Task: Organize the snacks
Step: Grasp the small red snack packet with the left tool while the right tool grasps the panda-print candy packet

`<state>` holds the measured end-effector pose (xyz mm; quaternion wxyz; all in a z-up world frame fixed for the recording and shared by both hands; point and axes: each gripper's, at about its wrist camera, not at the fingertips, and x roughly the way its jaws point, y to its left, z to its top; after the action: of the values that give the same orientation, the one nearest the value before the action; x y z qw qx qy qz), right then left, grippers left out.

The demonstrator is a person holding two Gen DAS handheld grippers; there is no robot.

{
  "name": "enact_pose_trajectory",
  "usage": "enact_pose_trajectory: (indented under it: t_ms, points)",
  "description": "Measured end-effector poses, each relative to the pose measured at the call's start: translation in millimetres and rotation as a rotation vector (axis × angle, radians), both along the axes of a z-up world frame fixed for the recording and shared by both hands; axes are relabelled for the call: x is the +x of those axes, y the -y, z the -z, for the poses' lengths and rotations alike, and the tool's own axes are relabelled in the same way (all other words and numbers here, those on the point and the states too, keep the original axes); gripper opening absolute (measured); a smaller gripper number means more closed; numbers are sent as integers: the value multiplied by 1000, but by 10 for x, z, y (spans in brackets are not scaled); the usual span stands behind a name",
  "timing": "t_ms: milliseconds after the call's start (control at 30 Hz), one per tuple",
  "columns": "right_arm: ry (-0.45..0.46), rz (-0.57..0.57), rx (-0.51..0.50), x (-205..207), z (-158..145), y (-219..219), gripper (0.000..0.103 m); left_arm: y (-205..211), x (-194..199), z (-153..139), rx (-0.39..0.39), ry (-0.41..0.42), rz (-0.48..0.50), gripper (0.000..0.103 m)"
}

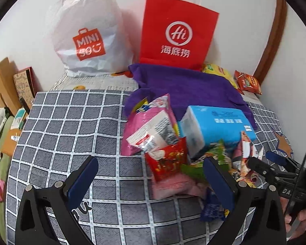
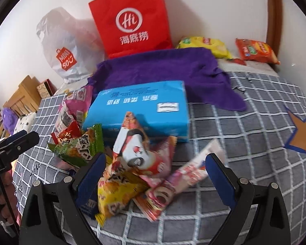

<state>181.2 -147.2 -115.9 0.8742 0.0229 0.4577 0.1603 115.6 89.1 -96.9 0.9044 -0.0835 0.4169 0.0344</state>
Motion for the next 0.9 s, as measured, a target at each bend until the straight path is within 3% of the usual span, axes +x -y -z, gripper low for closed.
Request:
enact_pose_trajectory:
  t_ms: [200, 300, 400, 900]
  points:
    - [-60, 8, -23, 147, 214, -99, 94, -144, 22, 108, -29, -16, -4, 103]
    - [-84, -24, 28, 178, 247, -99, 74, -161, 71, 152, -34, -22, 3, 103]
    - [-74, -33, 23, 170, 211, -111, 63, -157, 142, 186, -48, -30, 13, 103]
    - [48, -14, 38, -52, -248, 187, 60, -94, 406, 526, -111, -95, 43, 101]
